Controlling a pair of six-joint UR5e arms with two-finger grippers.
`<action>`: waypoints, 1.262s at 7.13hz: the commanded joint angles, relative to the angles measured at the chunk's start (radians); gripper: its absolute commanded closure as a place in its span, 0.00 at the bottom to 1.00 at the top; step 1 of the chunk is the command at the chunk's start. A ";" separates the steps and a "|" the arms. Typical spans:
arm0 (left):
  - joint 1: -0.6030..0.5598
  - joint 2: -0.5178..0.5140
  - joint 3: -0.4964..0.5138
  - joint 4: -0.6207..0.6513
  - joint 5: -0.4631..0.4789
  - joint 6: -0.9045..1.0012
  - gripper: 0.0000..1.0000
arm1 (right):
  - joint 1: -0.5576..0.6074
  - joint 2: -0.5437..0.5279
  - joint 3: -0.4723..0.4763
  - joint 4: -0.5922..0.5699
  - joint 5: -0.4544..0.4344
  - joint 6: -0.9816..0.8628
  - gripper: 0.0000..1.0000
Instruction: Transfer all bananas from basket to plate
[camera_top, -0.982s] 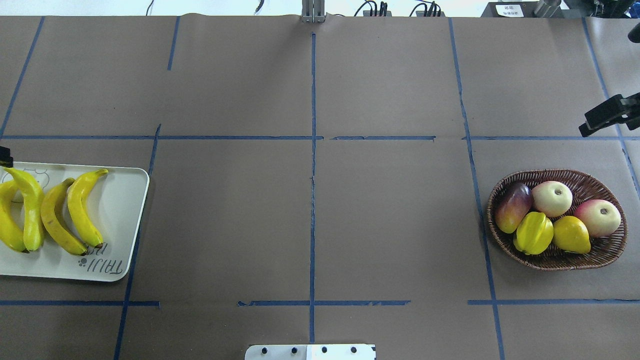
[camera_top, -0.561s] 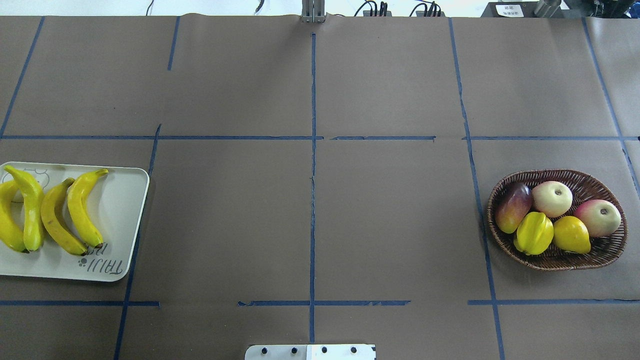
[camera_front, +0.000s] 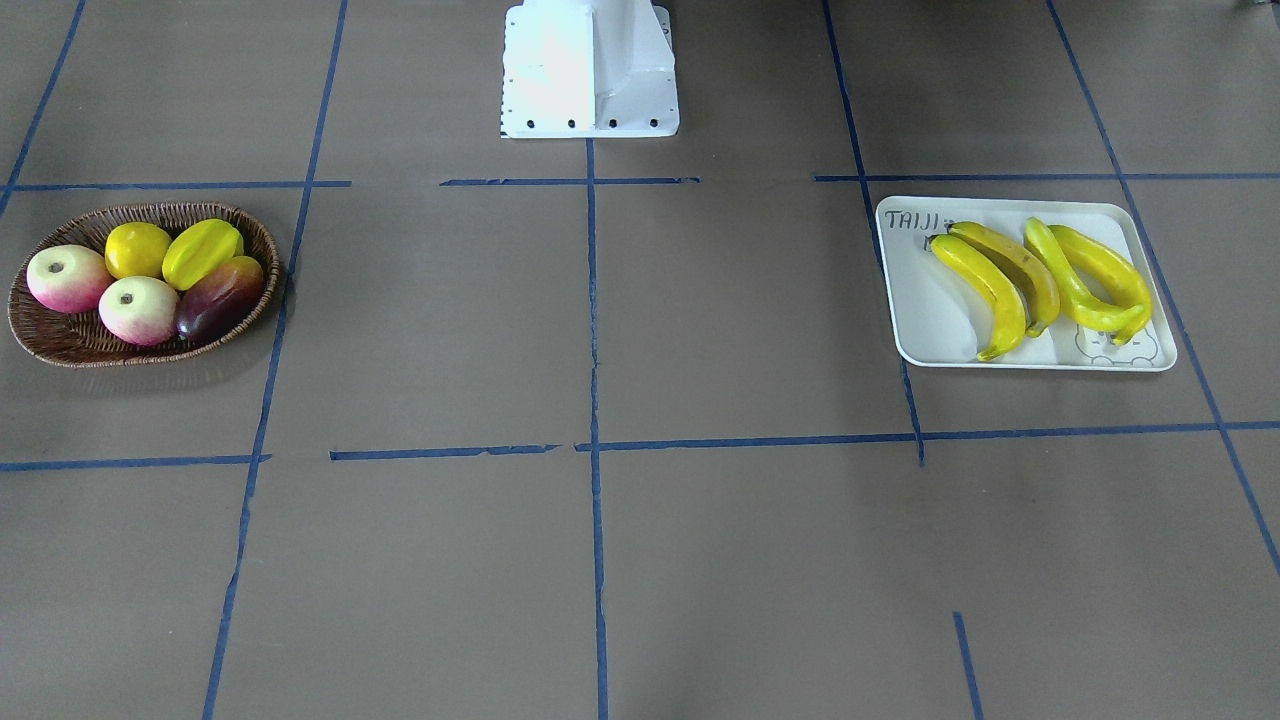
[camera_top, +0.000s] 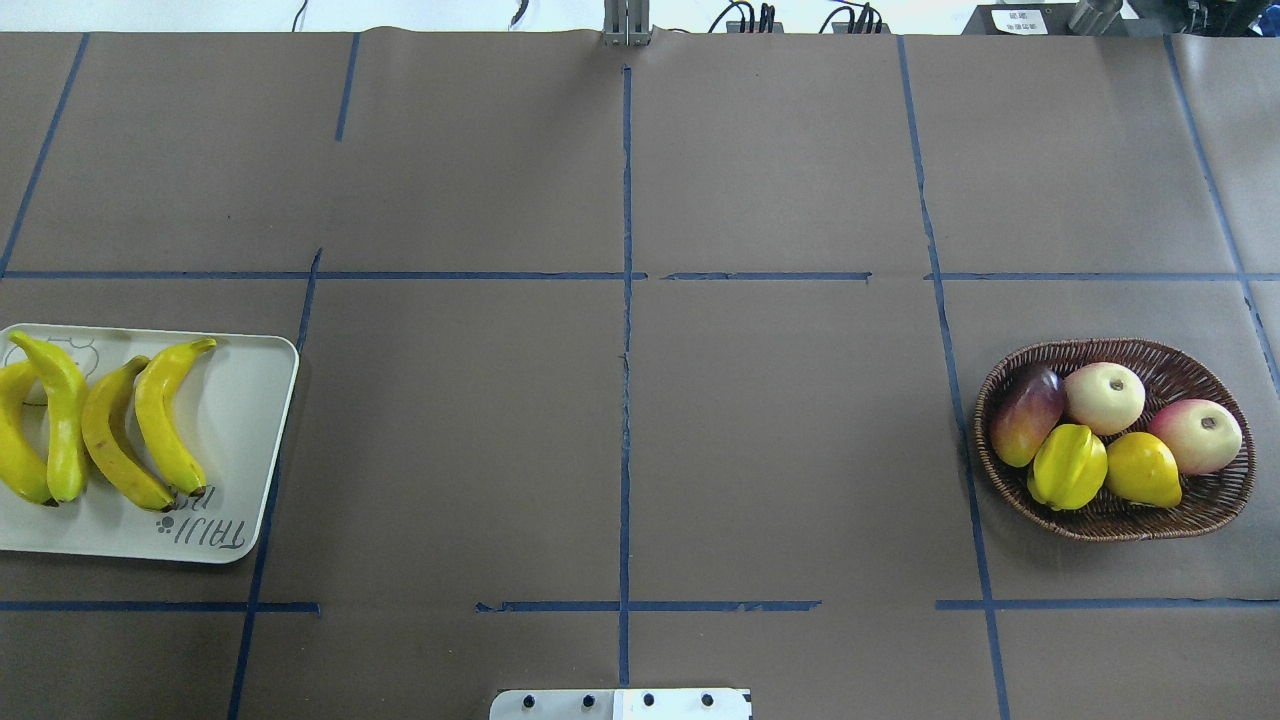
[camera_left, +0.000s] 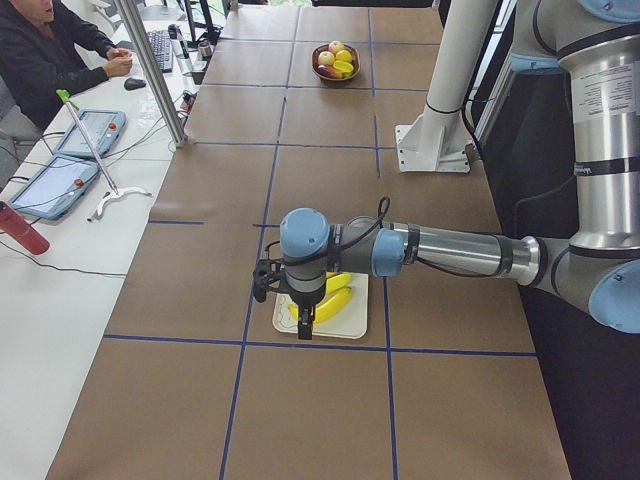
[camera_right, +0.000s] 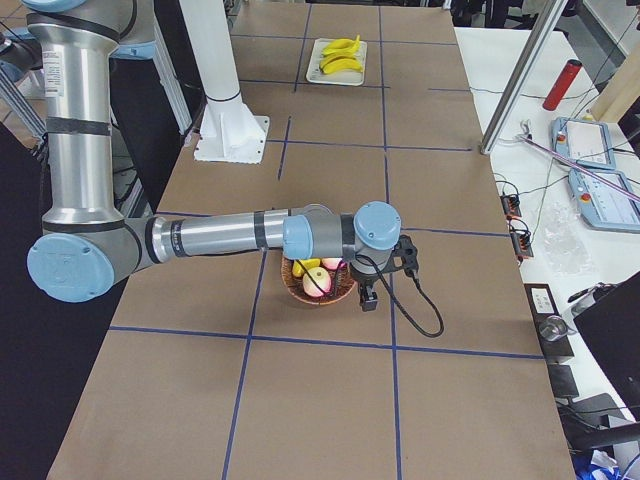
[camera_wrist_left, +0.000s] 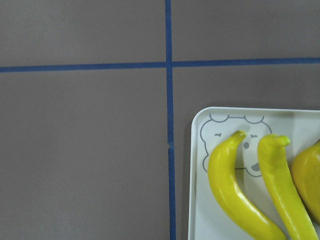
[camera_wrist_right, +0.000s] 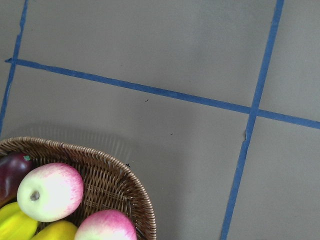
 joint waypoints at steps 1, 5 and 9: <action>-0.069 -0.022 0.049 0.088 -0.026 0.069 0.00 | 0.018 -0.021 -0.018 0.003 -0.001 -0.002 0.00; -0.098 -0.059 0.078 0.096 -0.096 0.060 0.00 | 0.031 -0.093 -0.016 0.003 -0.001 -0.012 0.00; -0.091 -0.068 0.149 0.027 -0.088 0.062 0.00 | 0.061 -0.118 -0.012 0.034 -0.049 -0.012 0.00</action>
